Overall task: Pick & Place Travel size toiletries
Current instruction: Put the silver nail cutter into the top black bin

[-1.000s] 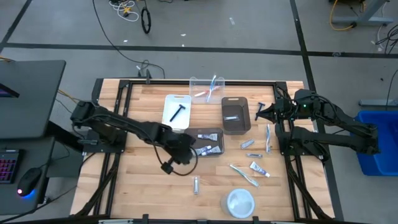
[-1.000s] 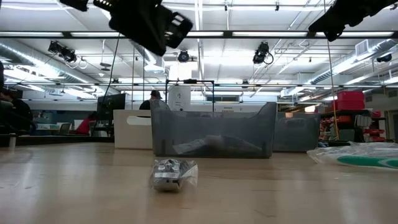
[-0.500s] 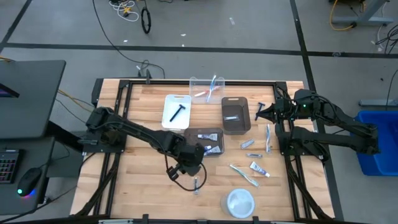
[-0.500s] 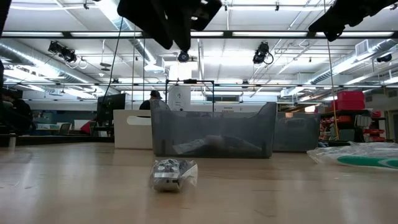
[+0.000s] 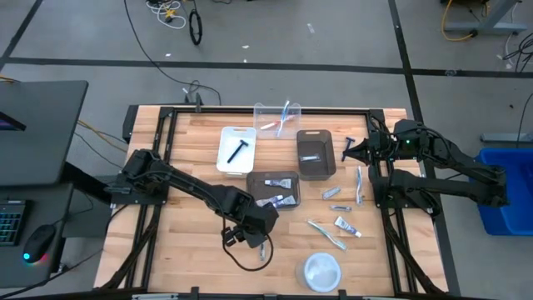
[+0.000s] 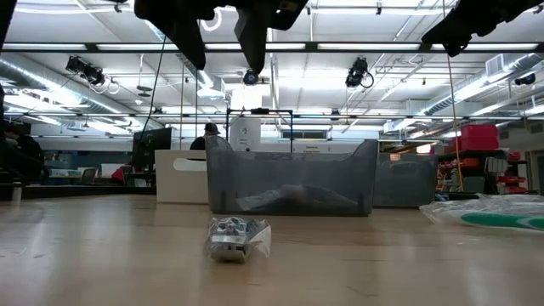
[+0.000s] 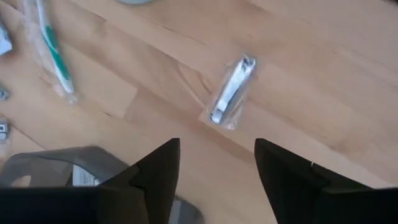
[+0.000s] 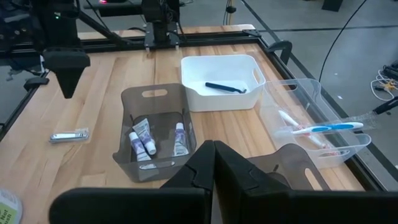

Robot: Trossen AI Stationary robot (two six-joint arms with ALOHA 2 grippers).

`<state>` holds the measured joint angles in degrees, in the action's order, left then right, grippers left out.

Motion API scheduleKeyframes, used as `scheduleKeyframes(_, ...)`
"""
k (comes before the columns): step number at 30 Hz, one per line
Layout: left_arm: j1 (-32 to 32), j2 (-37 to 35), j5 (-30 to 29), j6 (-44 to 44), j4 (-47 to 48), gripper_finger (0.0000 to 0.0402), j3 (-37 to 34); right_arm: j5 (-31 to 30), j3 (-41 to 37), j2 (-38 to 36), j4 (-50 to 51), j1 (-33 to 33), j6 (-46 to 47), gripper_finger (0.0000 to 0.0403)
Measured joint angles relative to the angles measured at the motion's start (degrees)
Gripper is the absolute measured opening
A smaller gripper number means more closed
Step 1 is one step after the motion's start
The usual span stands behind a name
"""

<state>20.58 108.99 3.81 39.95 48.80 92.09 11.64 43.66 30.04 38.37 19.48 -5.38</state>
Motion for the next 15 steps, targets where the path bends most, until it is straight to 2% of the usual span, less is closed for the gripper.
scheduleKeyframes(9, 0.24, 0.00, 1.25, -4.57, 0.06, 0.0221, 0.05, 0.00, 0.01, 0.00, 0.00, 0.00, 0.01, 0.0014)
scheduleKeyframes(15, 0.43, 0.81, 1.00, -5.09, 0.83, 0.0220, 2.82, 0.01, 0.01, -0.02, 0.00, 0.00, 0.00, 0.0014)
